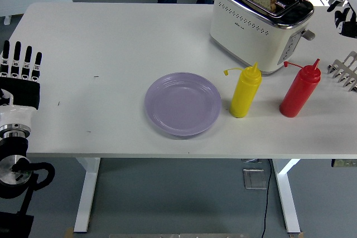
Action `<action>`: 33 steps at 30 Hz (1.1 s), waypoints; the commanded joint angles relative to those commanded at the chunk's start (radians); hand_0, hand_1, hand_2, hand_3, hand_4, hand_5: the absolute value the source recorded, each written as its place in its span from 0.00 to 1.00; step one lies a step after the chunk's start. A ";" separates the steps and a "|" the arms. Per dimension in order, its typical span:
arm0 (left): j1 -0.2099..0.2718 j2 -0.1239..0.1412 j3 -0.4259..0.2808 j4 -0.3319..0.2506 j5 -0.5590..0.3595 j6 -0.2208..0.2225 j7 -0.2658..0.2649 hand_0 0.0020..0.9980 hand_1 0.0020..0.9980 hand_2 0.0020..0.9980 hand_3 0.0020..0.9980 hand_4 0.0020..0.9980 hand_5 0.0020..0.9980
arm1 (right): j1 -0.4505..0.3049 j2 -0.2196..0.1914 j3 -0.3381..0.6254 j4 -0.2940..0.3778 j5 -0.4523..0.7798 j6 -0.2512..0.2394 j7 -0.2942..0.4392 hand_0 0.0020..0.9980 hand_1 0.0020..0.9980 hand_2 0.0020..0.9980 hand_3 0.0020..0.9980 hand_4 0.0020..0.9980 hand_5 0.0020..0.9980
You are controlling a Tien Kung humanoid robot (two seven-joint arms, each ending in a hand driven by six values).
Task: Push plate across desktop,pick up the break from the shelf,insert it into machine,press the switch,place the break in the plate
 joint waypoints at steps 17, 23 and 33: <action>0.001 -0.002 0.000 0.002 0.001 0.001 0.000 0.87 0.88 0.88 0.78 0.53 1.00 | 0.025 0.042 -0.081 -0.068 0.033 0.005 0.017 0.24 0.18 0.26 0.54 0.38 0.00; -0.001 -0.002 0.003 0.002 0.001 0.002 0.000 0.87 0.88 0.88 0.78 0.53 1.00 | 0.028 0.050 -0.085 -0.082 0.037 0.004 0.018 0.24 0.18 0.26 0.54 0.38 0.00; -0.002 -0.002 0.002 0.005 0.000 0.002 0.000 0.87 0.88 0.88 0.78 0.53 1.00 | 0.032 0.055 -0.098 -0.086 0.041 0.005 0.019 0.24 0.18 0.26 0.54 0.38 0.00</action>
